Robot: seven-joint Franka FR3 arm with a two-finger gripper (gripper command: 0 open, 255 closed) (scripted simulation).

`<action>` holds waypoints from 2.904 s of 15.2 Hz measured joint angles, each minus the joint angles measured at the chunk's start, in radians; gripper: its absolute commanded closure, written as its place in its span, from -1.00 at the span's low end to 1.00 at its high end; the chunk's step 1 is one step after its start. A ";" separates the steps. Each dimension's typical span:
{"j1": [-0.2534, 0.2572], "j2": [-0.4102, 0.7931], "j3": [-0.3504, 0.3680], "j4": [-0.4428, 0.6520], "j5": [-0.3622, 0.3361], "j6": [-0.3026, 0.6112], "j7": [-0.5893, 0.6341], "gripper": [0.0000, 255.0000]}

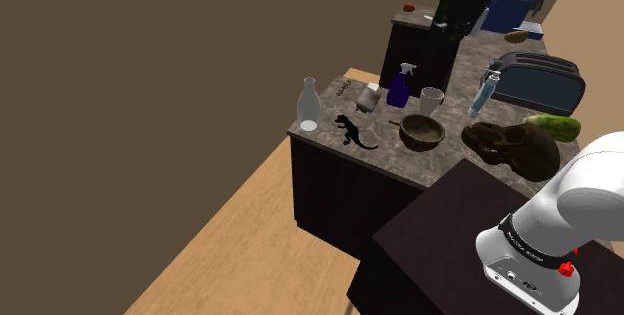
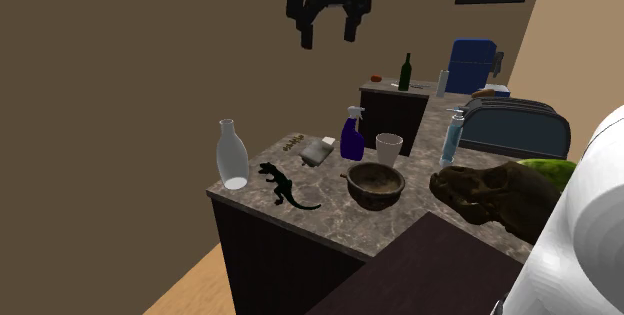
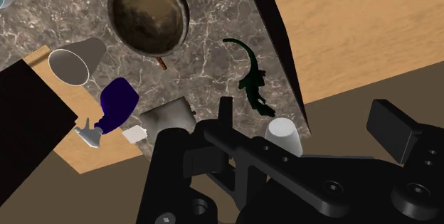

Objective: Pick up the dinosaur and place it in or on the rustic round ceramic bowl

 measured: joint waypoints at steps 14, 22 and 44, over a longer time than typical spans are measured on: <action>0.015 0.381 -0.115 -0.149 -0.001 0.614 -0.141 -1.00; 0.053 0.720 -0.160 -0.067 0.172 0.915 -0.344 -1.00; -0.181 1.423 0.119 0.407 0.446 1.209 -0.717 -1.00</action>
